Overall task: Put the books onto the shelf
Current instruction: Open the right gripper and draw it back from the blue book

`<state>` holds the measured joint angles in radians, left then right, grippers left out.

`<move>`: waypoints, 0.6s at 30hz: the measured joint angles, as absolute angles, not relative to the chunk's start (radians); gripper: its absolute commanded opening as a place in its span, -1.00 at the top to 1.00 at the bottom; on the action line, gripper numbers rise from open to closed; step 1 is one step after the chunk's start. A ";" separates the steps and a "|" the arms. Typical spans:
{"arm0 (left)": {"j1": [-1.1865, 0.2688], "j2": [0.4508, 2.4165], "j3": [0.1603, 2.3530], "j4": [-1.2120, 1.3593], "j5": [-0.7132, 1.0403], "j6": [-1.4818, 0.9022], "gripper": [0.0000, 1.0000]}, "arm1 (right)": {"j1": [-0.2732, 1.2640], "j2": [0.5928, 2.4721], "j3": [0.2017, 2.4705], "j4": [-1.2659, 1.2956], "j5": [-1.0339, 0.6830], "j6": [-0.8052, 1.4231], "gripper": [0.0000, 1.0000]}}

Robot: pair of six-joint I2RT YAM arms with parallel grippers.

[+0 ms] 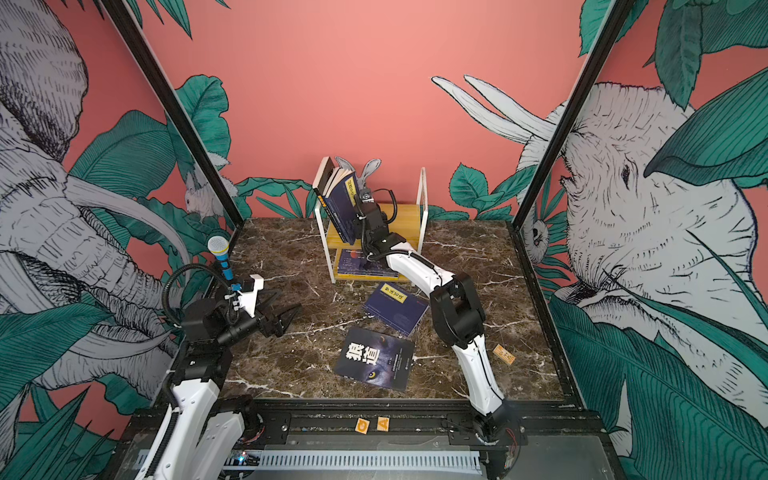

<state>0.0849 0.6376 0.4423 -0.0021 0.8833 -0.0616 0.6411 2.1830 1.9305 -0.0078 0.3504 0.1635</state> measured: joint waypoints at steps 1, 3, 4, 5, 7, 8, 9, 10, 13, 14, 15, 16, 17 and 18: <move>0.085 0.638 0.442 -0.002 0.883 -0.062 -0.99 | 0.638 2.162 1.907 -0.015 0.337 0.153 1.00; 0.084 0.638 0.442 -0.002 0.883 -0.062 -0.99 | 0.633 2.114 1.860 -0.039 0.310 0.134 0.89; 0.084 0.638 0.442 -0.001 0.883 -0.062 -0.99 | 0.629 2.090 1.838 -0.051 0.294 0.123 0.84; 0.085 0.638 0.442 -0.001 0.884 -0.062 -0.99 | 0.625 2.067 1.823 -0.067 0.279 0.112 0.79; 0.085 0.638 0.442 -0.001 0.884 -0.062 -0.99 | 0.620 2.022 1.793 -0.085 0.244 0.093 0.67; 0.086 0.638 0.442 -0.001 0.883 -0.062 -0.99 | 0.618 1.997 1.777 -0.096 0.222 0.086 0.59; 0.086 0.638 0.442 -0.001 0.883 -0.062 -0.99 | 0.616 1.977 1.766 -0.104 0.198 0.080 0.54; 0.086 0.638 0.442 -0.001 0.883 -0.062 -0.99 | 0.614 1.956 1.758 -0.116 0.172 0.072 0.47; 0.086 0.638 0.442 0.001 0.884 -0.063 -0.99 | 0.613 1.903 1.735 -0.134 0.090 0.057 0.31; 0.086 0.638 0.442 0.001 0.884 -0.063 -0.99 | 0.614 1.888 1.724 -0.136 0.064 0.056 0.27; 0.087 0.638 0.442 0.001 0.884 -0.063 -0.99 | 0.614 1.877 1.716 -0.138 0.036 0.053 0.21; 0.087 0.639 0.442 0.001 0.883 -0.063 -0.99 | 0.614 1.866 1.707 -0.141 0.004 0.052 0.16; 0.087 0.640 0.442 0.001 0.883 -0.063 -0.99 | 0.615 1.860 1.702 -0.143 -0.025 0.050 0.10; 0.087 0.641 0.442 0.001 0.883 -0.063 -0.99 | 0.615 1.859 1.700 -0.144 -0.051 0.045 0.06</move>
<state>0.0868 0.6411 0.4423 0.0010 0.8833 -0.0631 0.6151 1.8591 1.6997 -0.1440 -0.0505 0.0452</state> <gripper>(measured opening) 0.995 0.436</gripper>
